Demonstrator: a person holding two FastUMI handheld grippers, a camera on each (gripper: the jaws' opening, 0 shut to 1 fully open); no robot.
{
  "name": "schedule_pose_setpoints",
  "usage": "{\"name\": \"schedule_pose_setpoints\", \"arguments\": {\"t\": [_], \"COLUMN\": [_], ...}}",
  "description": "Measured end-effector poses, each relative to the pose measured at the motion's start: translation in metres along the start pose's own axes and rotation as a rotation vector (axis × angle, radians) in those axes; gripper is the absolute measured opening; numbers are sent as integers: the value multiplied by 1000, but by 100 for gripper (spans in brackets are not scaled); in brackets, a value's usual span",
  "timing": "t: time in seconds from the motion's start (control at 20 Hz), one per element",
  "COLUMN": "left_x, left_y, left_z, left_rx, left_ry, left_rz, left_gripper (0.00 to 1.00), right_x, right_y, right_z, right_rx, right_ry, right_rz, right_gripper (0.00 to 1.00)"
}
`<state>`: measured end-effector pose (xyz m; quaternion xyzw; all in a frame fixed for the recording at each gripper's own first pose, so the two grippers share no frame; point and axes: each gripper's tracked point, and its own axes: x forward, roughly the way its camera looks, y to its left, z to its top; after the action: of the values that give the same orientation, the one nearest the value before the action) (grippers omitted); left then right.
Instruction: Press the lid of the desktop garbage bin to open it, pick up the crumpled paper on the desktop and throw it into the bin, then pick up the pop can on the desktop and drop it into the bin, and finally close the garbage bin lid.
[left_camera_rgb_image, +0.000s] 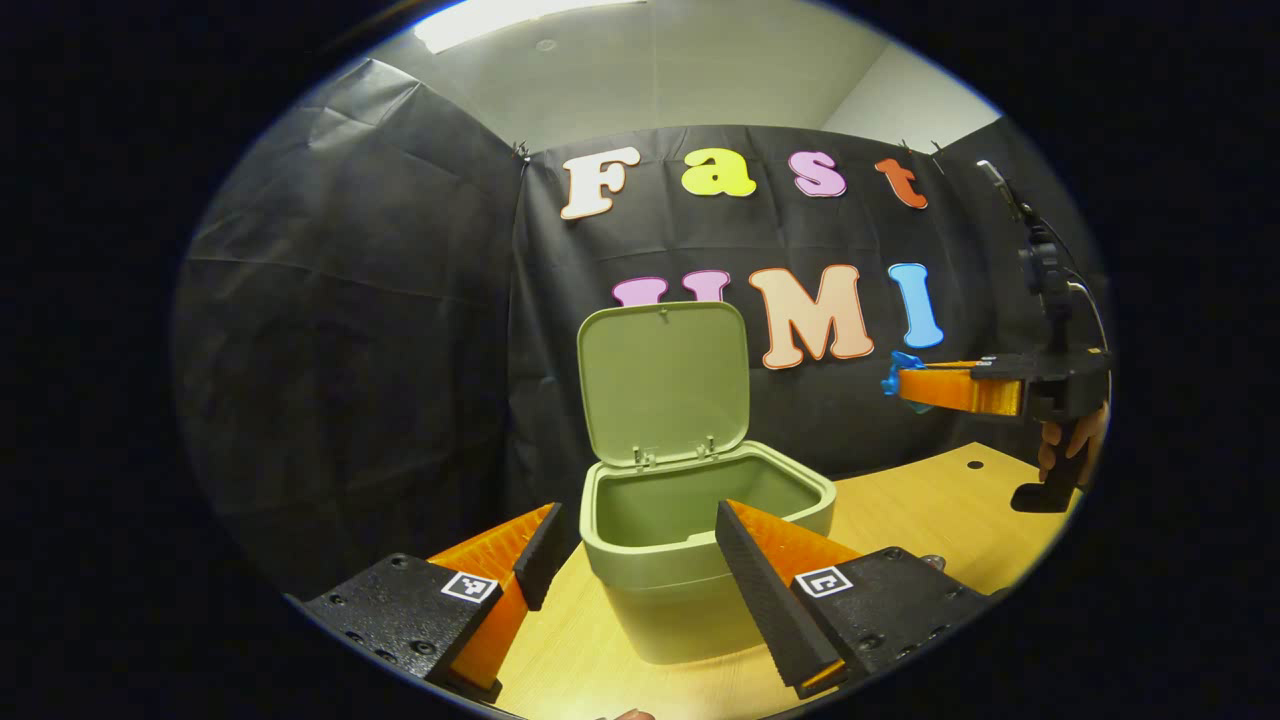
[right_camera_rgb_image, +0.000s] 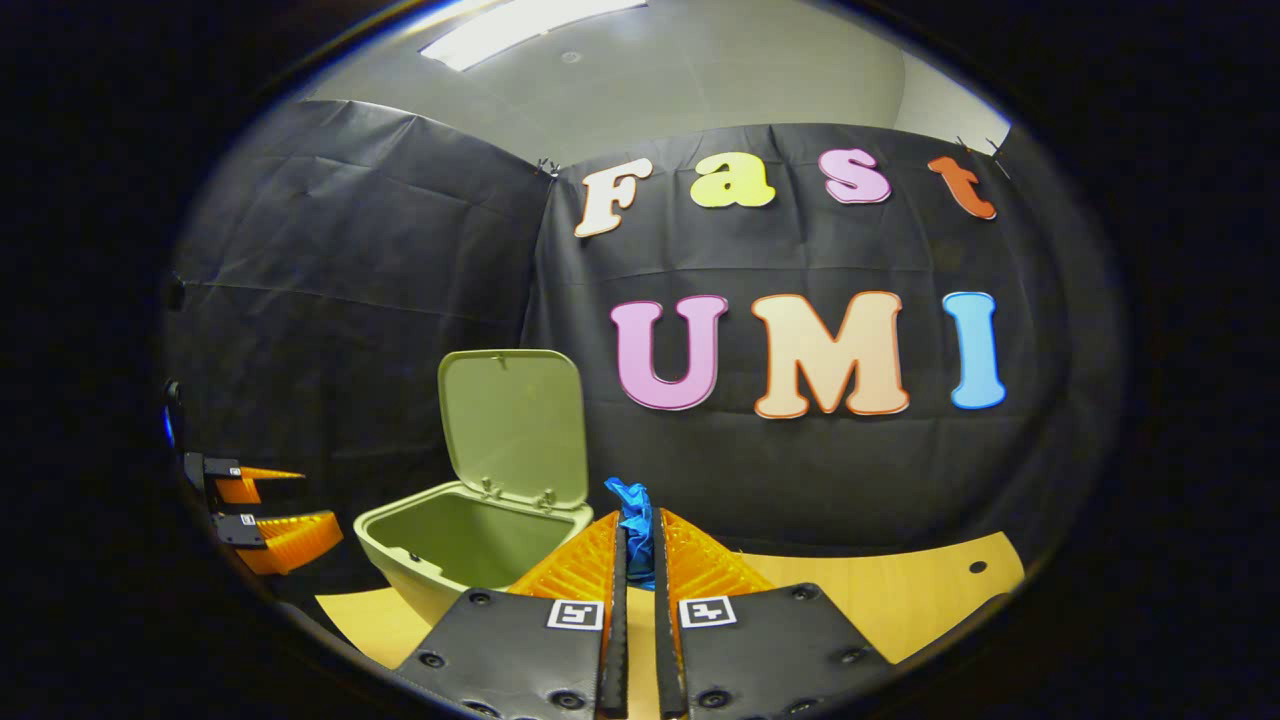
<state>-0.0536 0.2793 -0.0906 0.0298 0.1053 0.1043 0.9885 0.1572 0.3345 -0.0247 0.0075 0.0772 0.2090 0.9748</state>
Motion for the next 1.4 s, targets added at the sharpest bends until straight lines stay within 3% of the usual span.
{"name": "schedule_pose_setpoints", "arguments": {"t": [0.3,0.35,0.5,0.6,0.75,0.95,1.0,1.1,1.4], "left_x": [-10,-11,-7,-1,3,8,7,6,7], "left_y": [11,8,-16,-42,-85,-152,-170,-204,-285], "left_z": [-22,-24,-20,-16,-8,-4,-6,-8,-56], "left_rx": [18,14,5,1,-16,-45,-45,-38,-41], "left_ry": [46,50,35,26,7,9,14,17,123], "left_rz": [-1,-8,-59,-108,-195,-300,-330,-386,-480], "left_gripper": [92,92,92,92,92,92,96,92,93], "right_x": [42,50,44,25,-1,-52,-67,-93,-177], "right_y": [82,93,80,56,-10,-92,-111,-145,-235], "right_z": [-27,-37,-28,-14,-5,-11,-13,-21,-54], "right_rx": [-19,-3,10,2,-27,-42,-39,-30,-22], "right_ry": [82,105,69,31,1,5,9,24,95], "right_rz": [175,196,169,125,21,-106,-135,-186,-322], "right_gripper": [16,27,100,100,100,98,98,98,98]}}
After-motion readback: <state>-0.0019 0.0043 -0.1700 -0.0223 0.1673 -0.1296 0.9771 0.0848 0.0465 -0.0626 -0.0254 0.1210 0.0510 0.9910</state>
